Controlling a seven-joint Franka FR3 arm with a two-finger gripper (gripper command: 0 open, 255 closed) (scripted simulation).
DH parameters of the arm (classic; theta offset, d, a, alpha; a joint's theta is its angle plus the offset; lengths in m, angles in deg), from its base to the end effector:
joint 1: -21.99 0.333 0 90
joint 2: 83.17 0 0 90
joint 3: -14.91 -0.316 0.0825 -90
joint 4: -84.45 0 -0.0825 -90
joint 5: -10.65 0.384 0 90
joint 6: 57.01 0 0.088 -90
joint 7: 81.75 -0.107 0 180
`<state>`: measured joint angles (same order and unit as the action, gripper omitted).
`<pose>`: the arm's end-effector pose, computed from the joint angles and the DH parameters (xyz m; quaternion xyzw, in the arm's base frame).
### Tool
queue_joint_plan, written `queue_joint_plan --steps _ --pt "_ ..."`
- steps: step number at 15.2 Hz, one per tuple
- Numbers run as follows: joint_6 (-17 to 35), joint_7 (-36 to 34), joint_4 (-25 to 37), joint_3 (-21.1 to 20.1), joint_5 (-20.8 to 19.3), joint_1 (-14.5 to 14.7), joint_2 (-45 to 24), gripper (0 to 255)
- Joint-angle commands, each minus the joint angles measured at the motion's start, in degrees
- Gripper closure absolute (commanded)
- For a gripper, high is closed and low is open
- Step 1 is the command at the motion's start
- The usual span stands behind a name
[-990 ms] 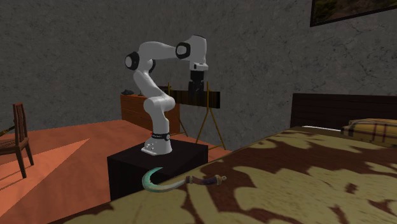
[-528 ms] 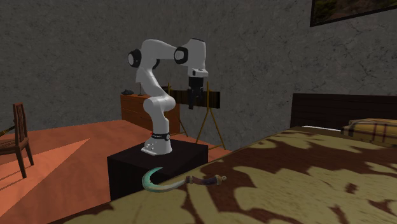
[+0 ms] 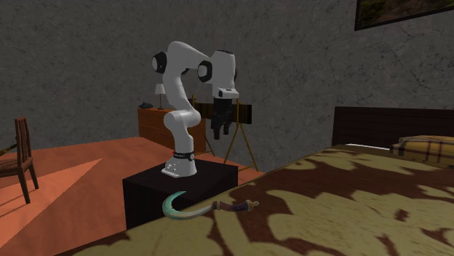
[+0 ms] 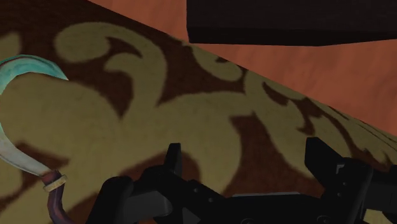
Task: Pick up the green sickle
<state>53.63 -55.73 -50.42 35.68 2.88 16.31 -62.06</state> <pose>0.3812 -0.2069 0.4555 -0.9987 -0.0361 0.0322 0.0170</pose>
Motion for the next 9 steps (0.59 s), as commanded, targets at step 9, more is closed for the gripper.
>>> queue_joint_plan --steps 9 --pt "7.92 15.87 13.86 7.95 7.57 -1.44 -22.25 0"
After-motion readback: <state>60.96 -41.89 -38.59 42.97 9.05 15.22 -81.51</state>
